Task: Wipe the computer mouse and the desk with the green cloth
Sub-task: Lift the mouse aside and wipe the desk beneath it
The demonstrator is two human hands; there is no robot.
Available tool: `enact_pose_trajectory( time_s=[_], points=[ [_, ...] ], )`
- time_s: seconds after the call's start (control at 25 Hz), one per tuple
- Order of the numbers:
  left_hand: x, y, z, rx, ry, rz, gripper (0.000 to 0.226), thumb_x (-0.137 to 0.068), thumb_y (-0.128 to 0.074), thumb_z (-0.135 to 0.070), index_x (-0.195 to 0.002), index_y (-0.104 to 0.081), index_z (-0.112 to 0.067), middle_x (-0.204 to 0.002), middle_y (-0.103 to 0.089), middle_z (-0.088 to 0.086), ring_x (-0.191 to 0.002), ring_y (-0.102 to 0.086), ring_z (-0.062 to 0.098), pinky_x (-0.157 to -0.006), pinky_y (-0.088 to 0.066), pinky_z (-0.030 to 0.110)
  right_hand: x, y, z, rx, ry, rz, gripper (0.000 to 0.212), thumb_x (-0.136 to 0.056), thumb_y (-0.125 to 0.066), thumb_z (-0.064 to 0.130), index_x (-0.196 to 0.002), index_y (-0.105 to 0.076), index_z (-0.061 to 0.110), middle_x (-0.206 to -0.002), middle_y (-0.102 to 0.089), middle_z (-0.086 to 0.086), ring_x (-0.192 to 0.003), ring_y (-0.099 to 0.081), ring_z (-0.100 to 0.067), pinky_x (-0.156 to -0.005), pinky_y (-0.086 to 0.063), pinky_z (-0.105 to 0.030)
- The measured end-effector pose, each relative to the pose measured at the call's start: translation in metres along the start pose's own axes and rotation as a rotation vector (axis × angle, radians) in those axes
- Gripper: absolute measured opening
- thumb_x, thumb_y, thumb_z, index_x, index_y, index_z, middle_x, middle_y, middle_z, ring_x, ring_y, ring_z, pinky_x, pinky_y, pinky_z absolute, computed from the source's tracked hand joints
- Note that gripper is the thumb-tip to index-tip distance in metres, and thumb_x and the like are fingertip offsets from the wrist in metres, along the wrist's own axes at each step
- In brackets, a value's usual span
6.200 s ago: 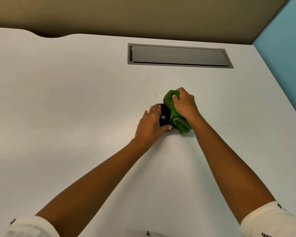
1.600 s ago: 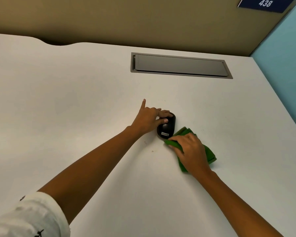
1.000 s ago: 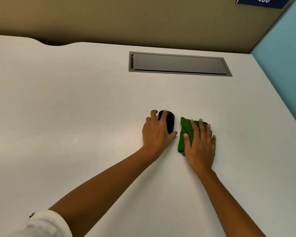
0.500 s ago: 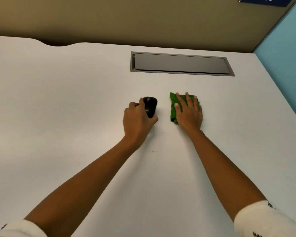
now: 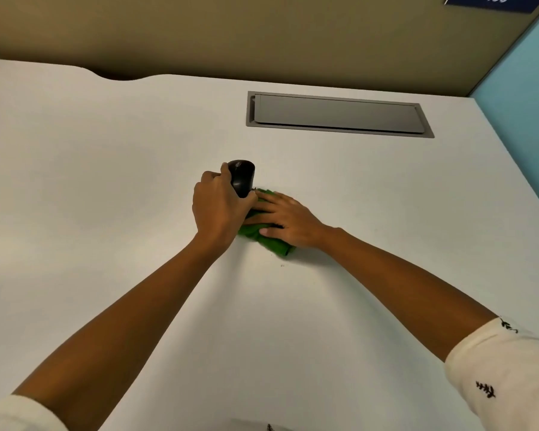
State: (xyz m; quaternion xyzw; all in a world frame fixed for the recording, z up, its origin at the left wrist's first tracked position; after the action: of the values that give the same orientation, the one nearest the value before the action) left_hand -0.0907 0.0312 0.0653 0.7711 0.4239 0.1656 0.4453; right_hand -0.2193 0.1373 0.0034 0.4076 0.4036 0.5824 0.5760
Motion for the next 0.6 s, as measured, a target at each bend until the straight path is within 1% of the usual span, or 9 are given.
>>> enact_pose_trajectory(
  time_s=[0.08,0.16,0.24,0.44,0.6],
  points=[
    [0.012,-0.003,0.003,0.004,0.006,0.021,0.058,-0.080,-0.067,-0.042,-0.127,-0.053,-0.010,-0.109,-0.061,0.015,-0.096,-0.058,0.031,-0.077,-0.050,0.037,0.018,-0.001,0.007,-0.022,0.040,0.014,0.037,-0.095,-0.049,0.028,-0.132,-0.051,0.033,-0.151,-0.036,0.005,-0.146,-0.017,-0.020,-0.116,-0.020,-0.047],
    [0.027,-0.008,0.007,0.008,0.019,0.045,0.056,-0.080,-0.067,-0.041,-0.124,-0.054,-0.009,-0.108,-0.061,0.016,-0.096,-0.057,0.031,-0.078,-0.050,0.039,0.040,-0.001,0.012,-0.060,0.030,0.025,0.038,-0.094,-0.050,0.026,-0.131,-0.052,0.036,-0.151,-0.037,0.008,-0.146,-0.017,-0.017,-0.115,-0.022,-0.048],
    [0.040,-0.012,0.010,0.007,0.032,0.064,0.054,-0.079,-0.067,-0.038,-0.123,-0.055,-0.008,-0.108,-0.061,0.017,-0.094,-0.057,0.032,-0.080,-0.050,0.041,0.063,-0.002,0.018,-0.113,-0.021,0.025,0.039,-0.092,-0.051,0.026,-0.129,-0.053,0.039,-0.150,-0.037,0.013,-0.146,-0.017,-0.013,-0.113,-0.024,-0.048],
    [0.064,-0.023,0.006,0.036,0.026,0.092,0.060,-0.079,-0.068,-0.034,-0.131,-0.050,-0.010,-0.114,-0.058,0.018,-0.096,-0.055,0.035,-0.084,-0.050,0.043,0.126,-0.006,0.037,-0.202,-0.151,-0.024,0.041,-0.088,-0.057,0.024,-0.123,-0.056,0.044,-0.144,-0.040,0.022,-0.144,-0.021,-0.007,-0.110,-0.027,-0.049],
    [0.082,-0.034,0.000,0.014,-0.044,0.124,0.063,-0.080,-0.067,-0.033,-0.134,-0.047,-0.009,-0.116,-0.057,0.021,-0.098,-0.054,0.037,-0.087,-0.046,0.043,0.183,-0.014,0.062,-0.223,-0.282,-0.096,0.039,-0.087,-0.057,0.025,-0.121,-0.058,0.042,-0.143,-0.042,0.022,-0.143,-0.023,-0.007,-0.111,-0.027,-0.046]
  ],
)
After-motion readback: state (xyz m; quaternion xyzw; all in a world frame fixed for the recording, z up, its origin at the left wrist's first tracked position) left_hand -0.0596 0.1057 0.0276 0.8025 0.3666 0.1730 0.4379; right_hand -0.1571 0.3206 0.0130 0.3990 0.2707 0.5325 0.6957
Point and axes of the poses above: each hand's wrist, its own x-axis away from the middle knuckle, its own y-axis out of the back of the hand, z = x × y, the point moved 1 cm from there along -x, towards the middle knuckle
